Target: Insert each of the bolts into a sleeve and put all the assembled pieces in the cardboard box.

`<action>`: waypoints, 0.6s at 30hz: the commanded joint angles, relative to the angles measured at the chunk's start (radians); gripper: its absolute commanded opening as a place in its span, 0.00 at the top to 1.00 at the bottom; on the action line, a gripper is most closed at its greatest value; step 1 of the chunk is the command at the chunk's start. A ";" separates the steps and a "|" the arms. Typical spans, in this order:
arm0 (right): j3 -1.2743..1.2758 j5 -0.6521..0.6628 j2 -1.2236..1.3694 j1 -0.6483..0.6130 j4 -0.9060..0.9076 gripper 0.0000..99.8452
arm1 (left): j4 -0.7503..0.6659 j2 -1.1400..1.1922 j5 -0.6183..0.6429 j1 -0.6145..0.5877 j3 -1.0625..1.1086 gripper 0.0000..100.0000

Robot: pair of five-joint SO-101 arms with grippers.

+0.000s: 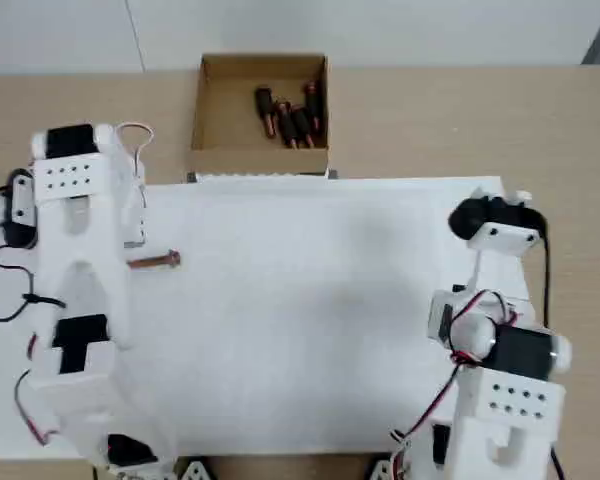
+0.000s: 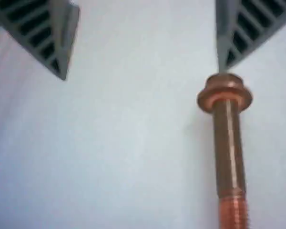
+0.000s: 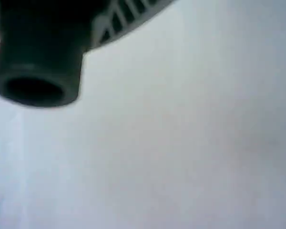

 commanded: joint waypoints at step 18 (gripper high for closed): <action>-0.008 0.005 -0.019 0.042 0.007 1.00 | 0.031 -0.009 -1.039 0.000 -0.042 0.80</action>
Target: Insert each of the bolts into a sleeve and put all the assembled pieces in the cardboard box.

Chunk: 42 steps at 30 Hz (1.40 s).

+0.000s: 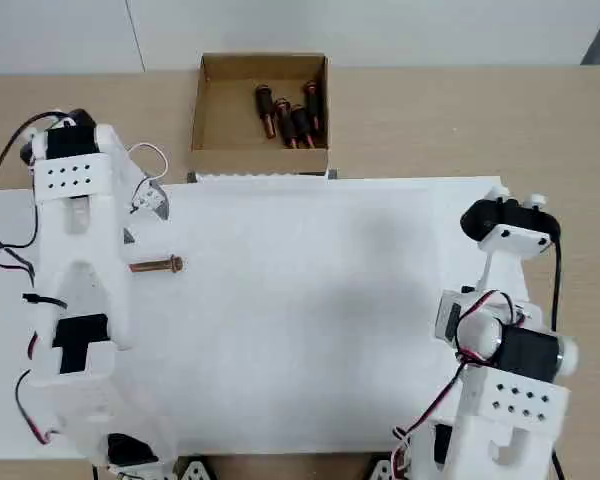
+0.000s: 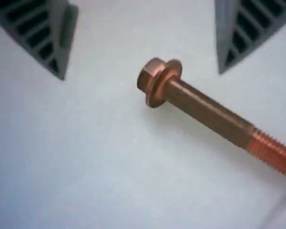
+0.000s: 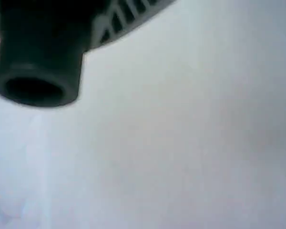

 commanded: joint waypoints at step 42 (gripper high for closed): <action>-0.012 0.008 -0.019 0.004 0.002 1.00 | -0.023 0.035 -1.752 0.055 0.108 0.80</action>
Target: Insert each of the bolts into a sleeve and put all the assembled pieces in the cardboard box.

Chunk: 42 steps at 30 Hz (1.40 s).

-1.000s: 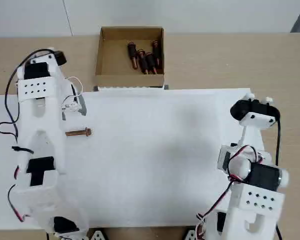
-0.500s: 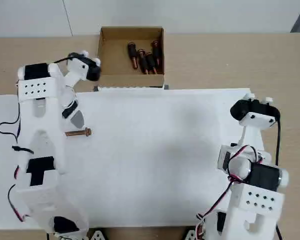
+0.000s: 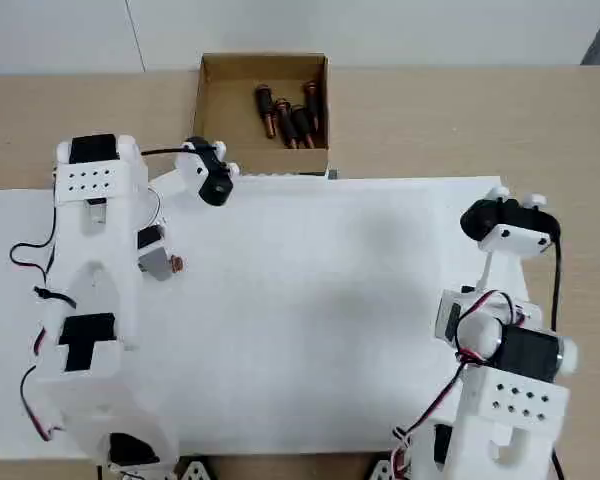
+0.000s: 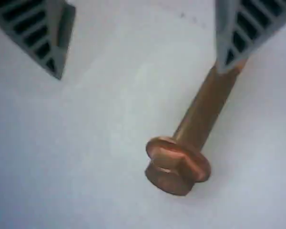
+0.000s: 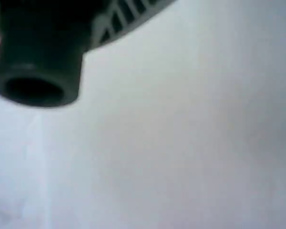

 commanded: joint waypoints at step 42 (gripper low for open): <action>-0.020 0.009 -0.019 0.008 0.007 1.00 | 0.026 0.169 0.054 0.100 -0.277 1.00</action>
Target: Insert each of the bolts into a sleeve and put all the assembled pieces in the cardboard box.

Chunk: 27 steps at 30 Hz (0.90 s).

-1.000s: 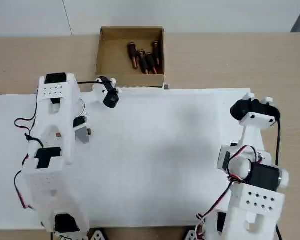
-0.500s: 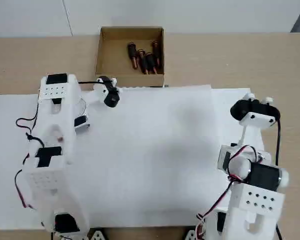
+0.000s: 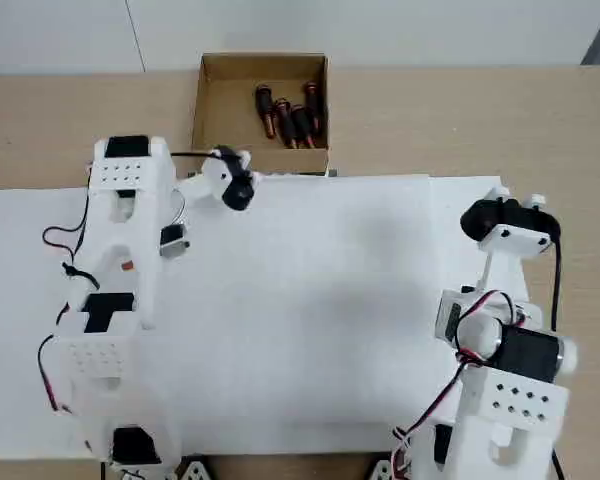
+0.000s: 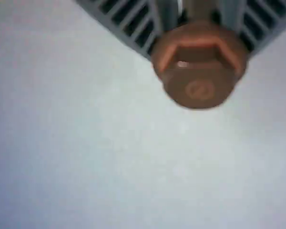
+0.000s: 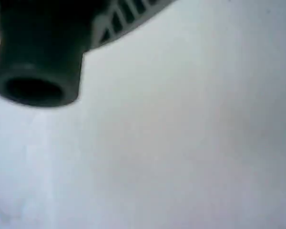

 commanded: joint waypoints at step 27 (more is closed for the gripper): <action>-0.137 0.052 -0.395 0.002 0.168 1.00 | 0.035 -0.706 1.049 0.379 -0.051 0.99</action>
